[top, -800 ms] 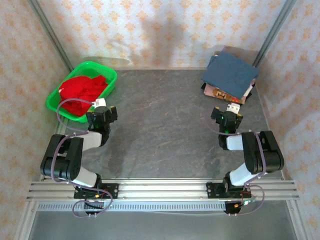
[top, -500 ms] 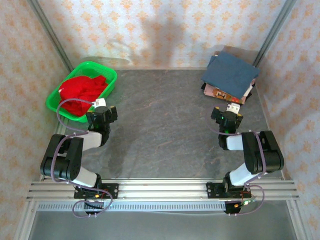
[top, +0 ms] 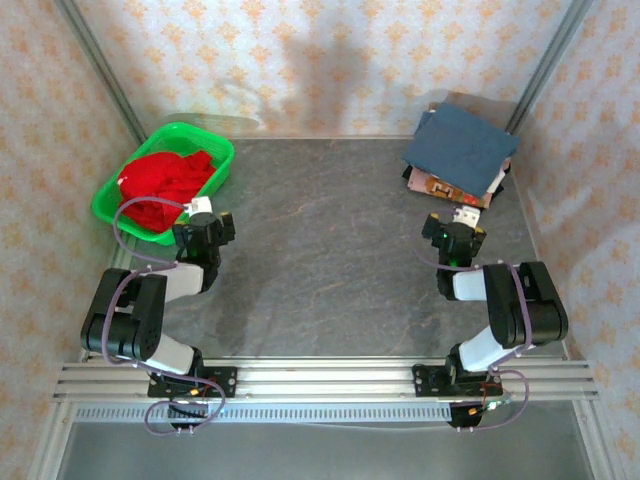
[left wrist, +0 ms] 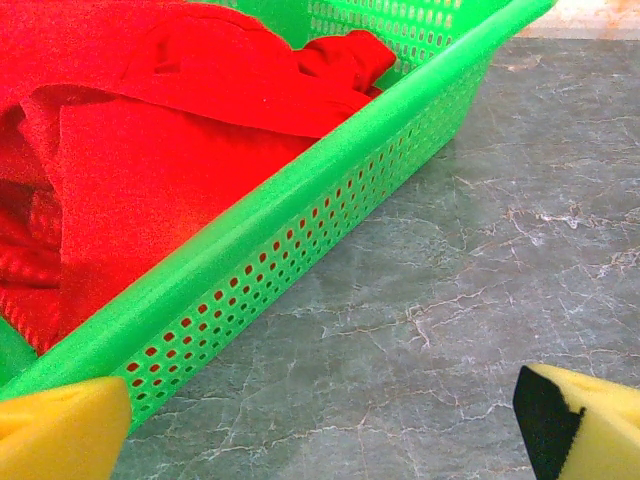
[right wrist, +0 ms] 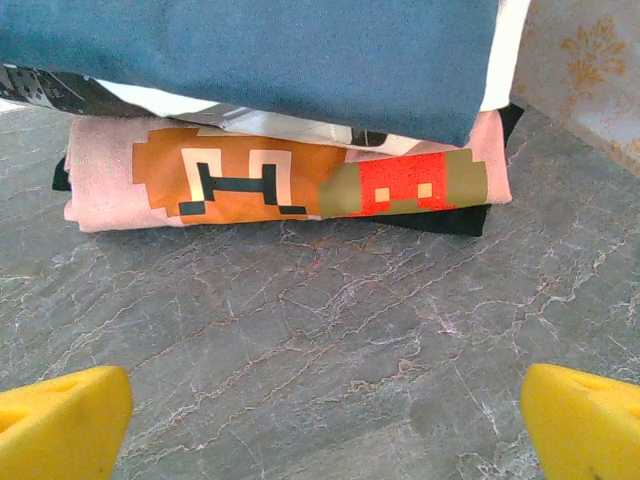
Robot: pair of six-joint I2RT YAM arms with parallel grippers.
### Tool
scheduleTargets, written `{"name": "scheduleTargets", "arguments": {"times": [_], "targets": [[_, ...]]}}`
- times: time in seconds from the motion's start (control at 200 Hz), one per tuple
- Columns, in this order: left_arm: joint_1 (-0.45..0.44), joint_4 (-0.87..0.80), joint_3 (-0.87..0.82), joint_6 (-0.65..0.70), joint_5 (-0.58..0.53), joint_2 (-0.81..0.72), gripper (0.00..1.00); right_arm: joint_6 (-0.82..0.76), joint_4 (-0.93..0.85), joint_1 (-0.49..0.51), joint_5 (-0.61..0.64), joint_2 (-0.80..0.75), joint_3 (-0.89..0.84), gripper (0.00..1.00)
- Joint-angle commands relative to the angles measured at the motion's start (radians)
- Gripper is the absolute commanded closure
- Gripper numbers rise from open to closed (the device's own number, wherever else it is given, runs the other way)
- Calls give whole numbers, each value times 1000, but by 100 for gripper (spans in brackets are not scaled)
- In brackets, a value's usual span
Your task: Fold and stack the t-shirts
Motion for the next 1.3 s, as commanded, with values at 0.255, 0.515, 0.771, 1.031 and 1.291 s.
{"name": "scheduleTargets", "arguments": {"times": [0.255,0.515,0.771,1.031,1.291], "targets": [[-65,-351,116,2,67,-195,0,51,-421,8,-40,-322,67,0],[-185,-677,147,-178,86,-544,0,208,-851,74,-186,-570,173,0],[75,-1417,801,-312,217,-225,0,275,-1146,162,-427,-405,487,1],[281,-1712,1335,-293,397,267,6,303,-1366,285,-580,-84,917,1],[351,-1684,1445,-370,536,517,14,345,-1436,401,-682,94,1081,1]]}}
